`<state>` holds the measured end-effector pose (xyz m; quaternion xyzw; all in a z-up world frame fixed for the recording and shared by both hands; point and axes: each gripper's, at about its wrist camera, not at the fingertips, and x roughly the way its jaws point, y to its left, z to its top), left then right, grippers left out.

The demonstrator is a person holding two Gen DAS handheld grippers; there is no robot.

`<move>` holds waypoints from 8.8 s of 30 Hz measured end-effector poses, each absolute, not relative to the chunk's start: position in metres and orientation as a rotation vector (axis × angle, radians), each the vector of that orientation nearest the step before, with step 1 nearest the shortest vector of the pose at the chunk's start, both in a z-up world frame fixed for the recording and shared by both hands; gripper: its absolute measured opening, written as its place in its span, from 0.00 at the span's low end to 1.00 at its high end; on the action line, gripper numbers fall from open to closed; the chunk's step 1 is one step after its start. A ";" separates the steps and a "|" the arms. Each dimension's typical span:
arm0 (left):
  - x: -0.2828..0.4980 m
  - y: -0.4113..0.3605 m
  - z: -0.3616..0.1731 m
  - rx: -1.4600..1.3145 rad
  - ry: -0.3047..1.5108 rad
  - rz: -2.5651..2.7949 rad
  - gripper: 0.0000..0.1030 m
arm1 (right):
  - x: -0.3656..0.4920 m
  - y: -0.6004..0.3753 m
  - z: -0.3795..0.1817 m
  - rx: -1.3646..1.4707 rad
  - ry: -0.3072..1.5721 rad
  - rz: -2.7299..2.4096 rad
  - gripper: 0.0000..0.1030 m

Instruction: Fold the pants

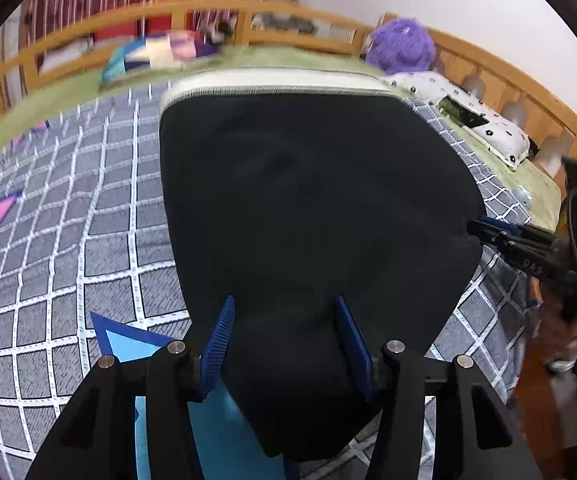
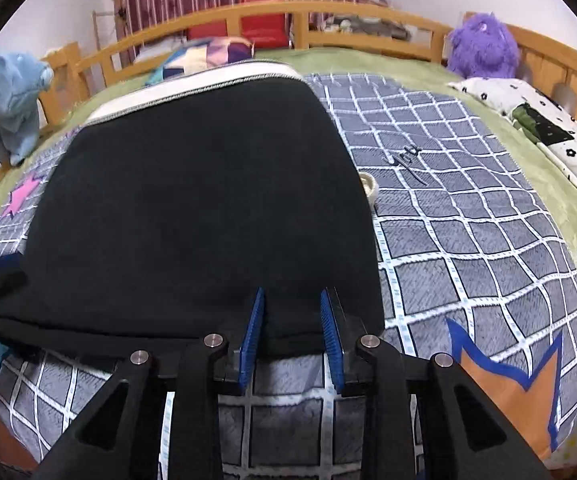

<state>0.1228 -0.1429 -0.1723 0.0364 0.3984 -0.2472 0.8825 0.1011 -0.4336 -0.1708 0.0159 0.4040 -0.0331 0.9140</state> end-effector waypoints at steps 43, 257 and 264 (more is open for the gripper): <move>0.265 0.033 -0.094 -0.357 0.897 -0.463 0.19 | 0.225 -0.360 -0.130 0.589 0.886 0.484 0.19; 0.020 0.018 -0.055 -0.045 0.692 -0.185 0.59 | 0.012 -0.243 -0.057 0.086 0.741 0.082 0.91; 0.020 0.017 -0.055 -0.026 0.694 -0.179 0.59 | 0.013 -0.241 -0.059 0.099 0.746 0.094 0.91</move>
